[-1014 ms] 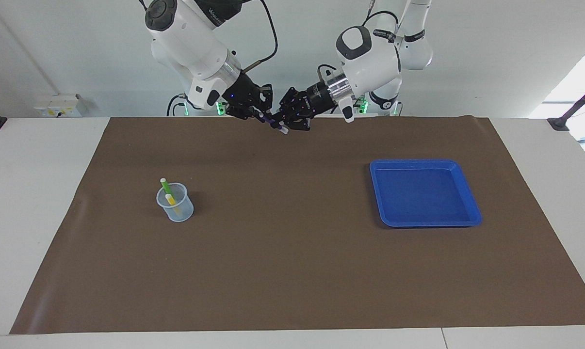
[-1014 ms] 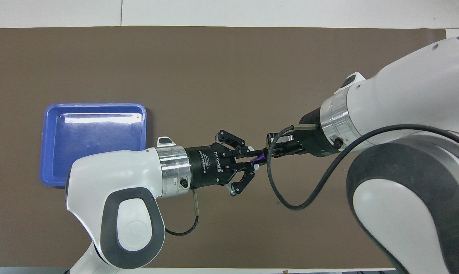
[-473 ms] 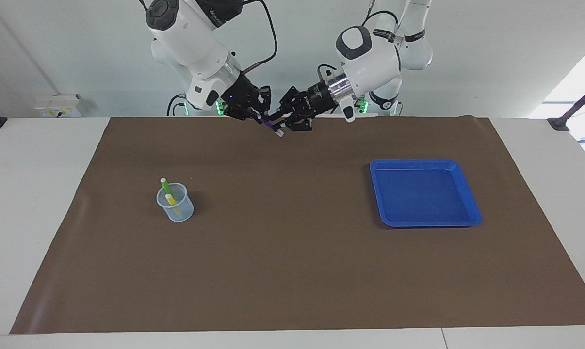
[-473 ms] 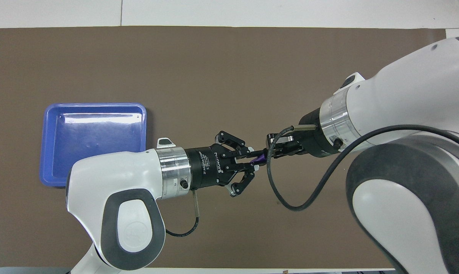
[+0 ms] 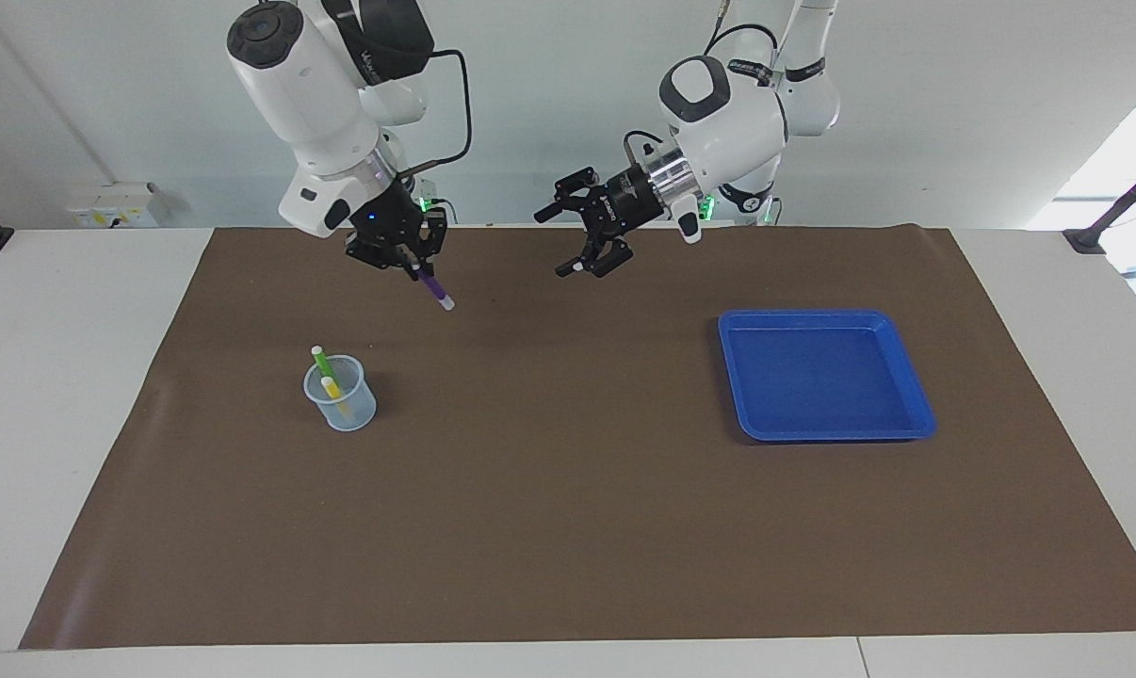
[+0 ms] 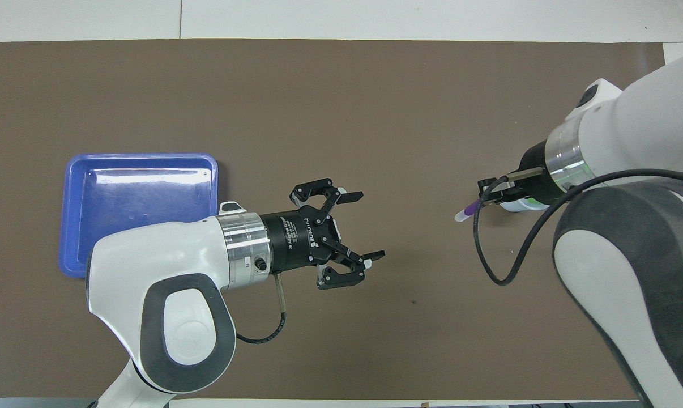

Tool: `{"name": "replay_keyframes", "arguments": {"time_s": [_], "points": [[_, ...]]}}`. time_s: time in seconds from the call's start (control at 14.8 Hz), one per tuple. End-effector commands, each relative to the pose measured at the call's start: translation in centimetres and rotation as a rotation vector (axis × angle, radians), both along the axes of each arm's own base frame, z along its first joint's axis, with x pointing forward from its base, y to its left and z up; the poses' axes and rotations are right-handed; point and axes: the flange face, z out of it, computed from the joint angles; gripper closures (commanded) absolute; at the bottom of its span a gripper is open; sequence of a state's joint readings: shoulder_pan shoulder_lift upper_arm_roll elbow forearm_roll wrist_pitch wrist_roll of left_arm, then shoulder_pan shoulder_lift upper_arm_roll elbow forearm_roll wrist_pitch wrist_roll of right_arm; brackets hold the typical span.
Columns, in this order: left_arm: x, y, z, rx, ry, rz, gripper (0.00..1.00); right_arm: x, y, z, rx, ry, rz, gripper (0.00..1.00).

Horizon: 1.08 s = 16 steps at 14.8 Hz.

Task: Transfer and insert pens with both arms
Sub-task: 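Insert the purple pen into the cup while the left gripper returns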

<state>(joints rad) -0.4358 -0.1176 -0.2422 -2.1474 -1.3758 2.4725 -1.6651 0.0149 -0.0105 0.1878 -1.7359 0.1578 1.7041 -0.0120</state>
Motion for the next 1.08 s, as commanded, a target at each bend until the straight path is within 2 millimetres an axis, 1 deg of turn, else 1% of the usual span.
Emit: {"name": "replay_keyframes", "arguments": {"time_s": [0.0,0.07,0.2,0.27,0.34,0.41,0.54,0.61,0.68,0.88,0.95,1.01], "points": [[0.6,3.1,-0.2,0.004,0.009,0.063,0.0,0.0,-4.6,-1.7,-0.035,-0.088,0.055,1.0],[1.5,4.3,-0.3,0.006,0.009,0.09,0.0,-0.2,-5.9,-2.1,-0.065,-0.113,0.097,1.0],[2.8,6.1,-0.4,0.01,0.008,0.134,0.0,-0.5,-6.8,-3.1,-0.107,-0.149,0.142,1.0],[3.5,7.3,-0.5,0.021,0.002,0.154,0.0,-0.7,-7.0,-4.1,-0.117,-0.157,0.146,1.0],[4.2,8.4,-0.6,0.039,-0.007,0.168,0.0,-1.3,-7.2,-4.6,-0.125,-0.175,0.157,1.0],[4.6,9.0,-0.6,0.059,-0.019,0.17,0.0,-1.4,-8.0,-5.5,-0.129,-0.186,0.177,1.0],[5.6,10.9,-0.8,0.089,-0.036,0.192,0.0,-1.1,-9.2,-6.3,-0.13,-0.19,0.199,1.0],[6.1,12.0,-0.8,0.093,-0.036,0.211,0.0,-1.0,-9.2,-6.6,-0.131,-0.184,0.203,1.0],[6.8,13.5,-0.8,0.096,-0.036,0.242,0.0,-1.2,-9.3,-7.4,-0.141,-0.174,0.209,1.0],[8.4,17.2,-0.8,0.097,-0.033,0.316,0.0,-1.4,-9.6,-8.8,-0.171,-0.184,0.226,1.0],[8.6,18.1,-0.8,0.098,-0.031,0.333,0.0,-1.5,-9.6,-9.4,-0.171,-0.184,0.225,1.0],[8.8,18.7,-0.8,0.098,-0.031,0.345,0.0,-1.4,-10.1,-9.7,-0.172,-0.196,0.223,1.0]]}}
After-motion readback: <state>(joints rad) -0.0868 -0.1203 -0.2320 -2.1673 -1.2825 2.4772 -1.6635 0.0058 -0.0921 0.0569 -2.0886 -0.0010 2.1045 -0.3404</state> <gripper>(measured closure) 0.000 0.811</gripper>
